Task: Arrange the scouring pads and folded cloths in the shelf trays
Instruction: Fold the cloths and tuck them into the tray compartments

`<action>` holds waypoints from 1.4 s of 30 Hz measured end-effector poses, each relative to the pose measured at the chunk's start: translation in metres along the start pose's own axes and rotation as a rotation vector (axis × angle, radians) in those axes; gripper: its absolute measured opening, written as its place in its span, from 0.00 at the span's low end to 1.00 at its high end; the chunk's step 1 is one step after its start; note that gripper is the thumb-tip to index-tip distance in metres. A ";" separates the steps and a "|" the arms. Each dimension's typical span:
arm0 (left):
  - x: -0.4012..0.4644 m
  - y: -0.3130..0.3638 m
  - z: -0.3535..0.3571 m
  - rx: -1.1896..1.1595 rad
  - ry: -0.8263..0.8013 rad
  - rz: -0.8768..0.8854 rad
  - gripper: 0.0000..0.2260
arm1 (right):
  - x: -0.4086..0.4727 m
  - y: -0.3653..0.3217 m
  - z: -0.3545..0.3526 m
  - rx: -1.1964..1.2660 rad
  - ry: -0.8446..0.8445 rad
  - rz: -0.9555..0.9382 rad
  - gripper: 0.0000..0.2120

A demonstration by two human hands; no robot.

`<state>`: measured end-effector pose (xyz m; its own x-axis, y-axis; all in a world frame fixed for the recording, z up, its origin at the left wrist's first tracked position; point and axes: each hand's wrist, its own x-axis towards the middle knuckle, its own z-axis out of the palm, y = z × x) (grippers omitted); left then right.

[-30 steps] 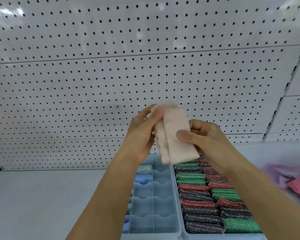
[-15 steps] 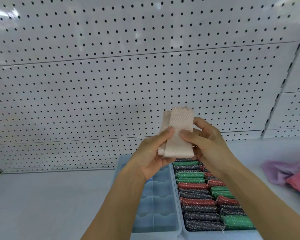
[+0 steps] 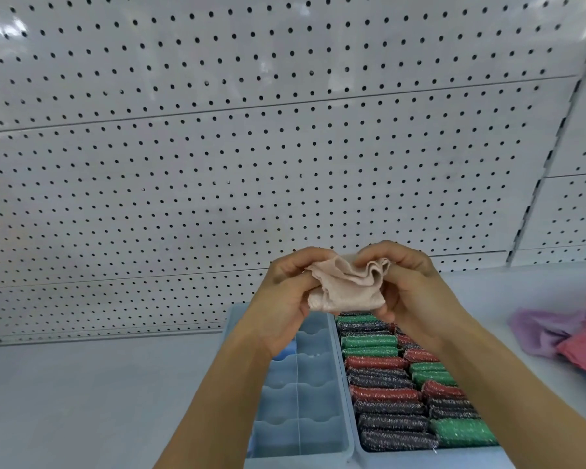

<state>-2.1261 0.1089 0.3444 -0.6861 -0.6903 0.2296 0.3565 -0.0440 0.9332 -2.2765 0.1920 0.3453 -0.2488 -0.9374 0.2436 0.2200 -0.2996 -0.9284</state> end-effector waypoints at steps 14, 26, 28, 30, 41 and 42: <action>-0.009 -0.005 -0.011 0.192 0.233 -0.108 0.08 | -0.007 0.010 0.003 -0.289 -0.018 -0.103 0.15; -0.026 0.001 -0.024 0.018 0.048 -0.020 0.12 | -0.002 0.021 0.014 0.070 -0.068 0.036 0.11; -0.028 0.000 -0.031 0.024 0.039 -0.082 0.10 | -0.001 0.025 0.013 0.040 -0.065 0.030 0.14; -0.031 0.001 -0.038 0.154 0.050 -0.083 0.07 | -0.001 0.027 0.014 0.047 -0.089 0.044 0.12; -0.031 -0.023 -0.083 0.755 0.182 0.002 0.17 | 0.013 0.068 0.025 -0.632 -0.076 0.077 0.12; -0.030 -0.028 -0.088 0.812 0.186 0.003 0.17 | 0.016 0.077 0.026 -0.726 -0.091 0.074 0.11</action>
<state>-2.0597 0.0675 0.2870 -0.5442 -0.8009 0.2498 -0.2586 0.4434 0.8582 -2.2389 0.1496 0.2854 -0.1718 -0.9711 0.1657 -0.4543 -0.0712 -0.8880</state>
